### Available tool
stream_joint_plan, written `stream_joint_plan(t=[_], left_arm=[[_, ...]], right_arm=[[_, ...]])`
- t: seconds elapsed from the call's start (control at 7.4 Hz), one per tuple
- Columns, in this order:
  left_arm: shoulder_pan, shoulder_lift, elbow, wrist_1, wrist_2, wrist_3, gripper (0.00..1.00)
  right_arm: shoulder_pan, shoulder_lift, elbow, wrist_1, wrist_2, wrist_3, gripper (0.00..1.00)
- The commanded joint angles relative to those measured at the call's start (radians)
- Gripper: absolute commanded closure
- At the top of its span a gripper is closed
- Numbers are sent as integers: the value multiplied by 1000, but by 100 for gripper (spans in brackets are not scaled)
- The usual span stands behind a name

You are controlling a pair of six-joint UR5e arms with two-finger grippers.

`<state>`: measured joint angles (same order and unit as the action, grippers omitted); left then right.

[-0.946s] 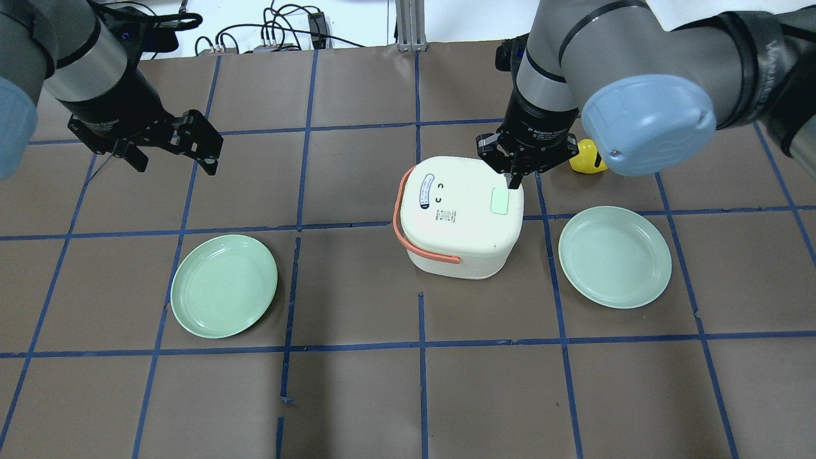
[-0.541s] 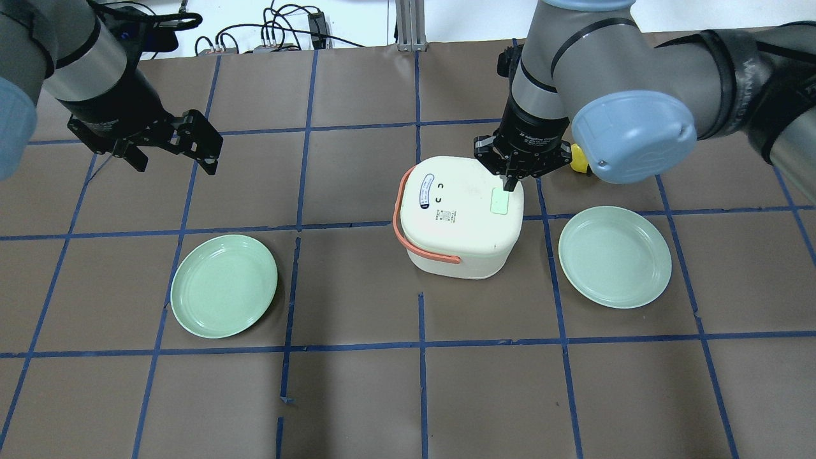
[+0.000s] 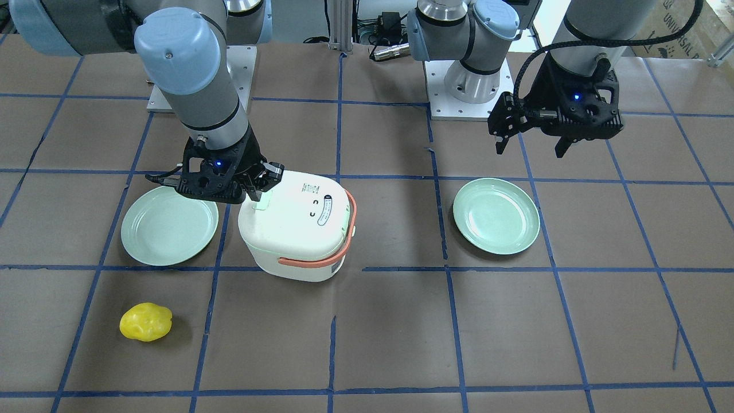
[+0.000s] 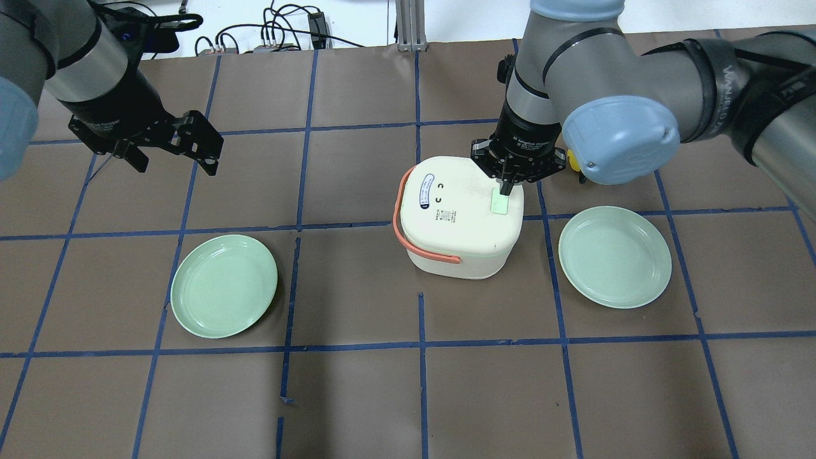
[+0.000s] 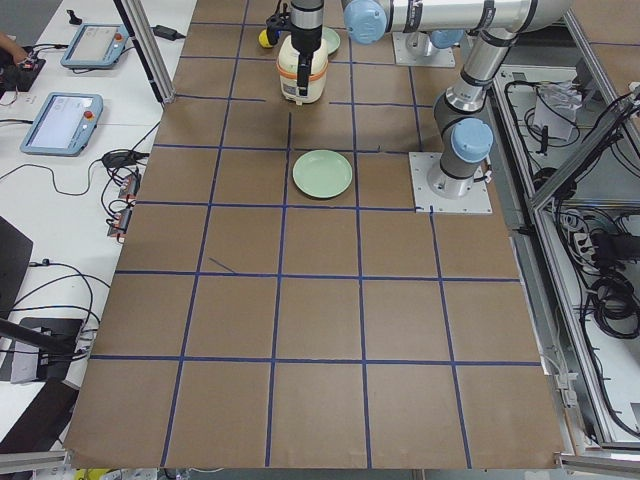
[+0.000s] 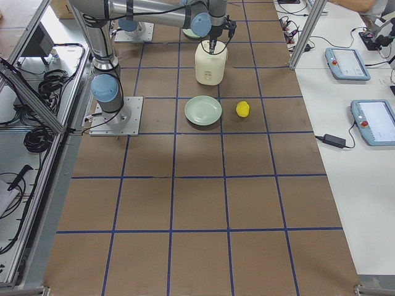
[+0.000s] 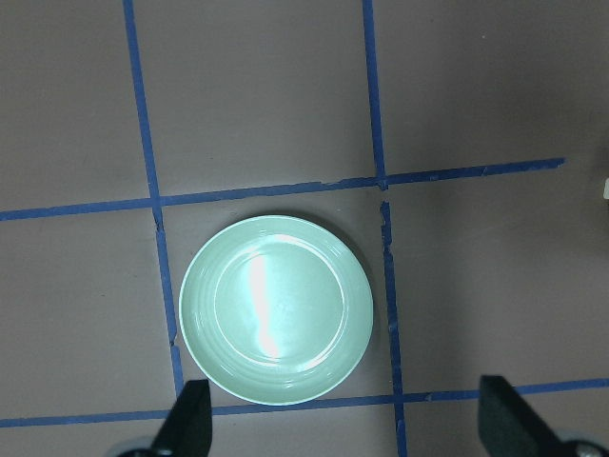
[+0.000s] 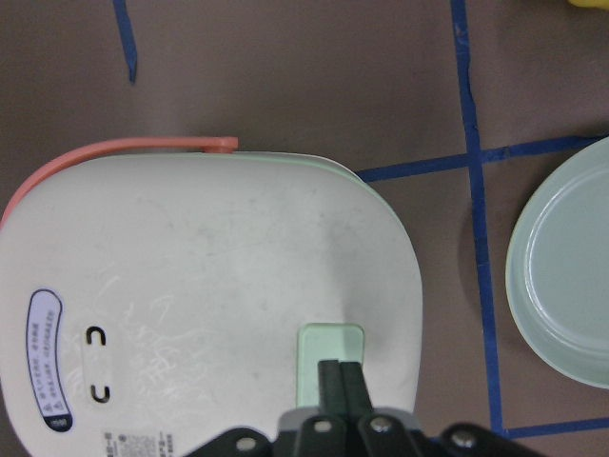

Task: Press rice cooker button
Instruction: 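Lower the right gripper and press down on the green button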

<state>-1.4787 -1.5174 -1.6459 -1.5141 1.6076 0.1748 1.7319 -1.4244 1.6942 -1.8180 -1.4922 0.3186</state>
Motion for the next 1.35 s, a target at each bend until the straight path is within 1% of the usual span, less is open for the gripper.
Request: stream_joint_plan(t=[0.0, 0.41, 0.54, 1.22], left_arm=[[0, -1, 0, 0, 0, 0, 0], [0, -1, 0, 0, 0, 0, 0], [0, -1, 0, 0, 0, 0, 0], [0, -1, 0, 0, 0, 0, 0]], right_arm=[[0, -1, 51, -59, 3, 23, 94], [2, -1, 44, -63, 6, 28, 94], [2, -1, 45, -63, 21, 28, 94], [2, 1, 55, -63, 21, 28, 94]])
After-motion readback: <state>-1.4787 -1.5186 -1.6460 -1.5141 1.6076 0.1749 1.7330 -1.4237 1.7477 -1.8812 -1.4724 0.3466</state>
